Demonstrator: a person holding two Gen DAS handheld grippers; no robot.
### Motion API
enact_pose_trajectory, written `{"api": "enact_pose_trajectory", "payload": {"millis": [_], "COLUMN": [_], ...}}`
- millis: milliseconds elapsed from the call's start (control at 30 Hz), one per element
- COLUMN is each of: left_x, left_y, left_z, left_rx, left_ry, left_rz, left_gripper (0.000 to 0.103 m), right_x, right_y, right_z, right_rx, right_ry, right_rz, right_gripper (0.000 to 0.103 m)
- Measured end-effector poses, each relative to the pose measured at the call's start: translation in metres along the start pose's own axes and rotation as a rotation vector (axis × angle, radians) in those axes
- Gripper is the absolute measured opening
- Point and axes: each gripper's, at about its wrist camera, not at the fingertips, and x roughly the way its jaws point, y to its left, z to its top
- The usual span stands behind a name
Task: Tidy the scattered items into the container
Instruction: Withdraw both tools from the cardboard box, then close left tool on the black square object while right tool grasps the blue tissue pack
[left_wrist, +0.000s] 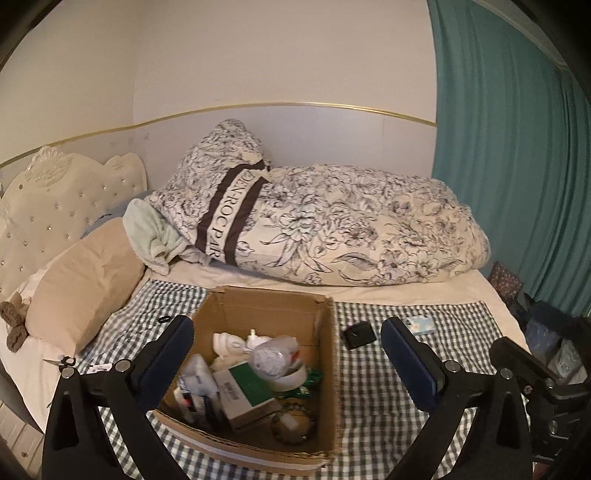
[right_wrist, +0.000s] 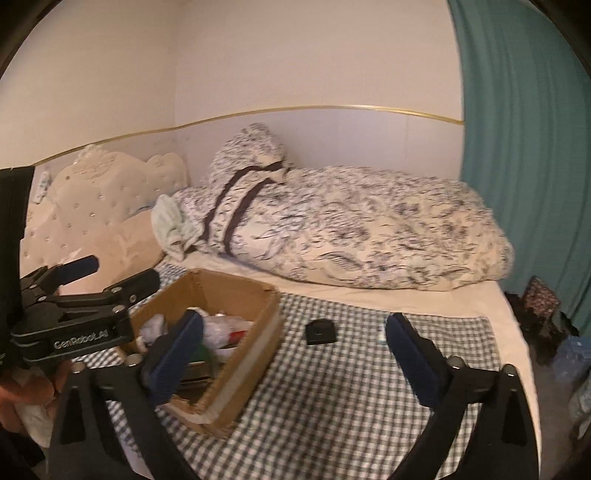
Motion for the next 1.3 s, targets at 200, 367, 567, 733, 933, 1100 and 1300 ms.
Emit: {"api": "enact_pose_trajectory", "payload": {"millis": [200, 367, 567, 733, 933, 1100, 1300], "left_x": [-0.005, -0.005, 0.005, 0.014, 0.030, 0.051, 0.080], "left_y": [-0.026, -0.051, -0.075, -0.088, -0.106, -0.117, -0.134], "left_z": [-0.003, -0.007, -0.013, -0.015, -0.021, -0.027, -0.037], "left_rx": [0.017, 0.036, 0.051, 0.052, 0.069, 0.073, 0.093], "left_ry": [-0.007, 0.000, 0.023, 0.036, 0.057, 0.085, 0.125], "left_rz": [-0.031, -0.062, -0.085, -0.097, -0.103, -0.117, -0.151], "left_gripper": [0.103, 0.103, 0.103, 0.103, 0.103, 0.103, 0.103], "right_x": [-0.013, -0.020, -0.022, -0.018, -0.004, 0.016, 0.045], "right_y": [-0.030, -0.056, -0.086, -0.102, -0.116, -0.127, -0.142], "right_z": [-0.005, -0.014, -0.022, -0.027, -0.035, -0.042, -0.050], "right_rx": [0.014, 0.035, 0.076, 0.091, 0.096, 0.086, 0.098], "right_ry": [0.007, 0.016, 0.029, 0.040, 0.068, 0.099, 0.140], "right_rz": [-0.074, -0.114, -0.146, -0.153, -0.151, -0.156, -0.158], "right_gripper": [0.103, 0.103, 0.103, 0.103, 0.103, 0.103, 0.103]}}
